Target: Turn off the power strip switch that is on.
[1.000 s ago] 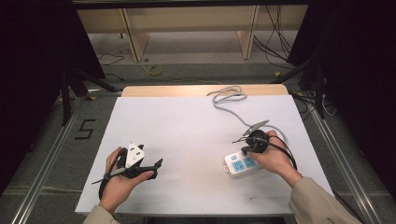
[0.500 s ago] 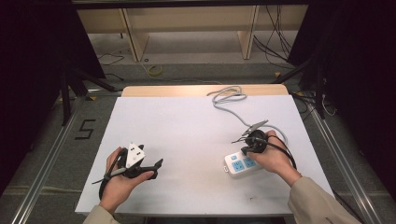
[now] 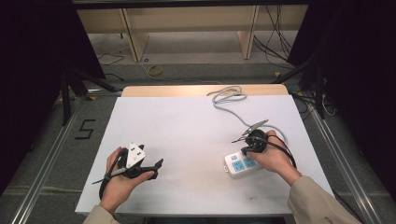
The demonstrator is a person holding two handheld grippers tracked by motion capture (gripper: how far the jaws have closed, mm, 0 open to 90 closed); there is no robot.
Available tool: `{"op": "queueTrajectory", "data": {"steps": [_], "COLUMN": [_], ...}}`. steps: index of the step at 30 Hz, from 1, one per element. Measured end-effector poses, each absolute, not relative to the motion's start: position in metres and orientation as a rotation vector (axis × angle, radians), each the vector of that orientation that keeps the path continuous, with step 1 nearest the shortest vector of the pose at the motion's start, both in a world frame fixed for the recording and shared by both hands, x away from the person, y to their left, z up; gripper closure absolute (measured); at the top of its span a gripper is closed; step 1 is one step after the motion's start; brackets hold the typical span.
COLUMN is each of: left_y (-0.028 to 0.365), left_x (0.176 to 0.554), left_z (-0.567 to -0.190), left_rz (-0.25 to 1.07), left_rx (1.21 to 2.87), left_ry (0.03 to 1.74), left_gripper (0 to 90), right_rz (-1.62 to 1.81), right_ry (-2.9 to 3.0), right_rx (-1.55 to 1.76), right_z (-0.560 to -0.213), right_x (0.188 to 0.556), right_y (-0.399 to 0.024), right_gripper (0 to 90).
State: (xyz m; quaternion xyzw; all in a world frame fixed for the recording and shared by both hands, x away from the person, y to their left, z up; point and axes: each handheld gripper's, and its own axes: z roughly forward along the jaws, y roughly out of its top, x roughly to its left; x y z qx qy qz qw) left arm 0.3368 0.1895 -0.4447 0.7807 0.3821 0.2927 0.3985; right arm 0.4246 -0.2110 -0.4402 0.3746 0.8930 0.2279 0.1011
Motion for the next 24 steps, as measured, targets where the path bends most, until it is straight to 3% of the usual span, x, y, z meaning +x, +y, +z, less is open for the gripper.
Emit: {"op": "queueTrajectory", "data": {"steps": [24], "left_y": [0.1887], "left_x": [0.3376], "left_z": [-0.4456], "left_rz": [0.74], "left_rx": [1.98], "left_ry": [0.962], "left_gripper": [17.1], "right_rz": [0.672], "right_ry": [2.632], "right_rx": [1.113], "right_z": [-0.4402], "right_x": [0.4242], "right_y": [-0.2106], "right_gripper": [90.0]}}
